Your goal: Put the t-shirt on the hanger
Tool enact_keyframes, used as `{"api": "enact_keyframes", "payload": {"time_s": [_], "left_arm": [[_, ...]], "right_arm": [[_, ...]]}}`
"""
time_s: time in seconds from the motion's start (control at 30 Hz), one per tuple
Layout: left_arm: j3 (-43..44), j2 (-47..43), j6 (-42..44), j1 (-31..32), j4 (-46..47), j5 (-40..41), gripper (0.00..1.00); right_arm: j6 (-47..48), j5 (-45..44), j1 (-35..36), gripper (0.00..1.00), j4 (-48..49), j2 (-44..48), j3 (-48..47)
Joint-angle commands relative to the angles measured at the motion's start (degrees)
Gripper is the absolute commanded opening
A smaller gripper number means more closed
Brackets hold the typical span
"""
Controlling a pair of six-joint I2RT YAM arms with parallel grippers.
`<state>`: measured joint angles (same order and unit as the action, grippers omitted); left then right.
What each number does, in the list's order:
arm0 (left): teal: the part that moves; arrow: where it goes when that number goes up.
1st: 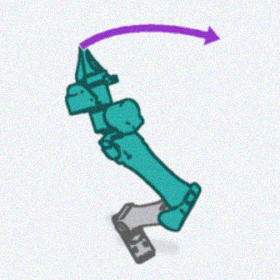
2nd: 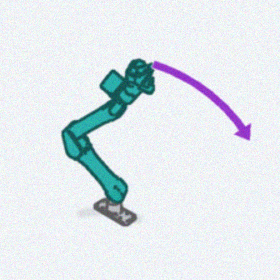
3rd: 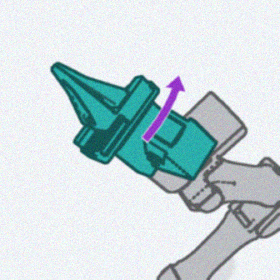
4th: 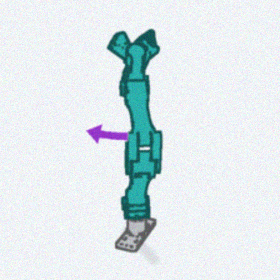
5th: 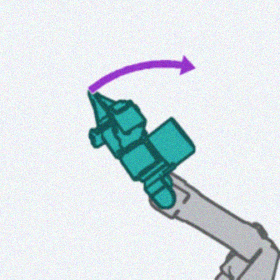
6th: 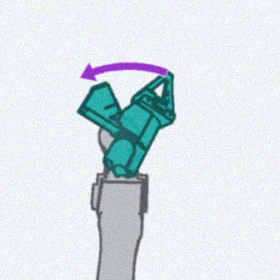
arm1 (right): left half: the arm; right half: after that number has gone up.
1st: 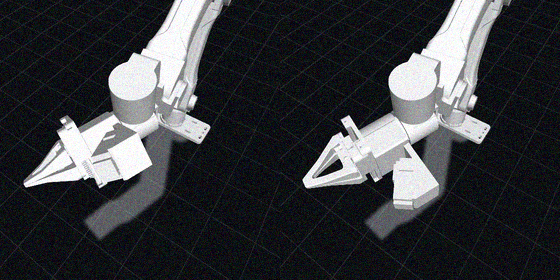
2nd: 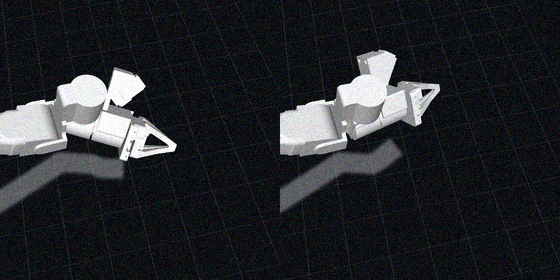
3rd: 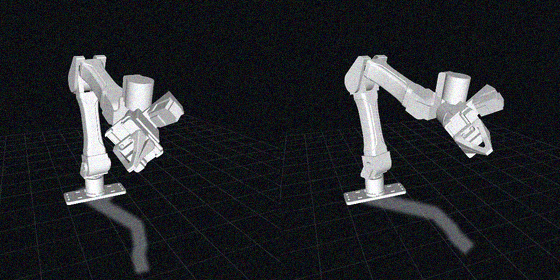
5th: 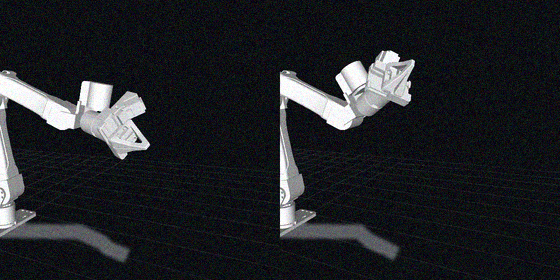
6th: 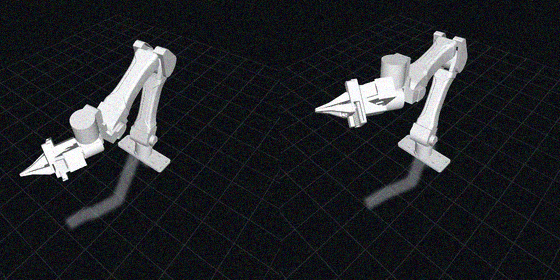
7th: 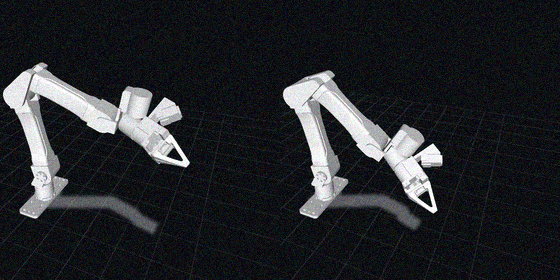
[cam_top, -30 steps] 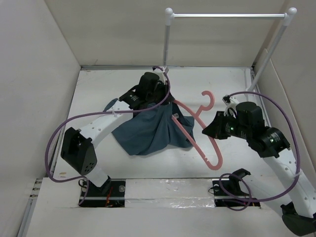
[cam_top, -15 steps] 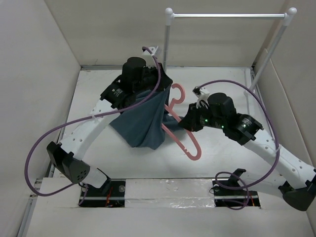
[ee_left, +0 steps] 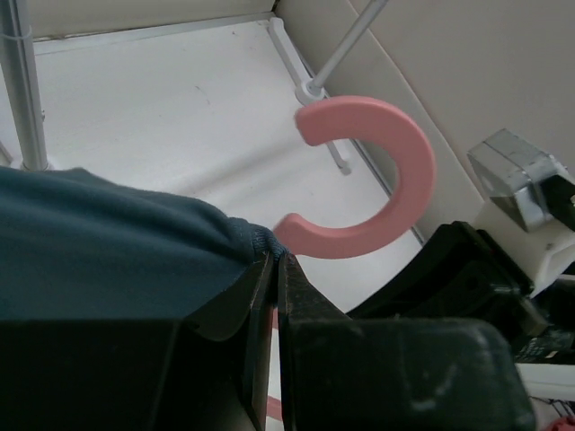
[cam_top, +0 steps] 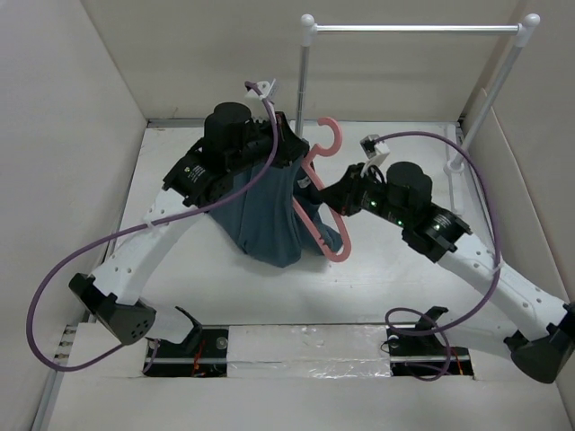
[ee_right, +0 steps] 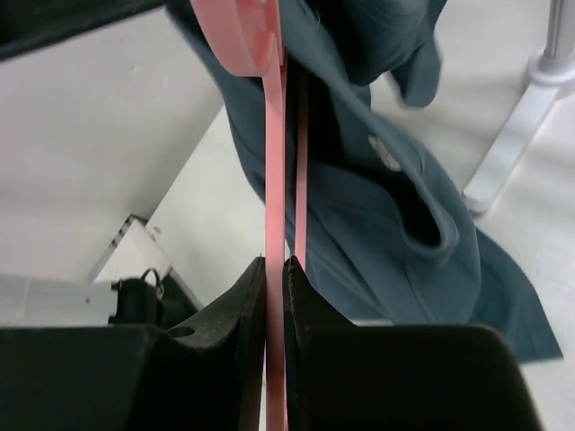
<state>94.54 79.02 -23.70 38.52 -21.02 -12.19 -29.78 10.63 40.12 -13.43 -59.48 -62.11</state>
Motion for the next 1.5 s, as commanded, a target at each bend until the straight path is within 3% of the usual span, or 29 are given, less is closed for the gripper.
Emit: {"api": "enact_keyframes", "payload": {"time_s": [0.0, 0.17, 0.4, 0.53, 0.73, 0.8, 0.83, 0.93, 0.97, 1.13, 1.27, 1.47], "left_arm": [[3.9, -3.5, -2.3, 0.2, 1.8, -0.9, 0.00], [3.5, -7.7, -4.4, 0.2, 3.7, 0.9, 0.00], [-1.7, -10.6, -7.3, 0.2, 10.6, -6.2, 0.00], [-3.4, -10.9, -7.1, 0.2, 11.2, -9.0, 0.00], [0.2, -9.6, -5.0, 0.2, 9.1, -8.9, 0.00], [2.5, -9.2, -4.2, 0.2, 8.1, -7.3, 0.12], [3.9, -9.2, -3.9, 0.2, 7.9, -6.6, 0.28], [4.8, -10.6, -3.8, 0.2, 8.8, -2.7, 0.53], [4.9, -11.0, -4.3, 0.2, 9.8, -0.1, 0.57], [9.7, -9.8, -7.5, 0.2, 9.9, 8.0, 0.63], [20.7, -2.6, -13.1, 0.2, -1.4, 17.4, 0.63], [22.9, 2.6, -16.6, 0.2, -0.1, 12.6, 0.66]], "right_arm": [[2.9, -8.7, 2.9, 0.00, 12.7, -2.6, -6.3], [5.4, -19.2, 5.1, 0.00, 9.7, -5.8, -13.1], [6.8, -32.7, 7.1, 0.00, 20.2, -10.3, -11.6], [8.9, -34.8, 6.6, 0.00, 28.4, -12.3, -10.4], [11.5, -33.1, 7.9, 0.00, 32.4, -11.7, -12.2], [11.7, -33.9, 10.4, 0.00, 33.6, -9.7, -9.3], [11.5, -34.5, 11.2, 0.00, 34.3, -8.5, -8.2], [10.4, -37.6, 13.2, 0.00, 36.4, -3.8, -3.5], [10.1, -38.0, 14.1, 0.00, 36.4, -1.8, -2.7], [11.7, -39.4, 17.4, 0.00, 36.1, 0.9, 0.0], [13.3, -40.6, 18.5, 0.00, 36.2, 1.9, 1.0], [14.1, -40.5, 18.5, 0.00, 33.7, 2.5, 0.8]]}}
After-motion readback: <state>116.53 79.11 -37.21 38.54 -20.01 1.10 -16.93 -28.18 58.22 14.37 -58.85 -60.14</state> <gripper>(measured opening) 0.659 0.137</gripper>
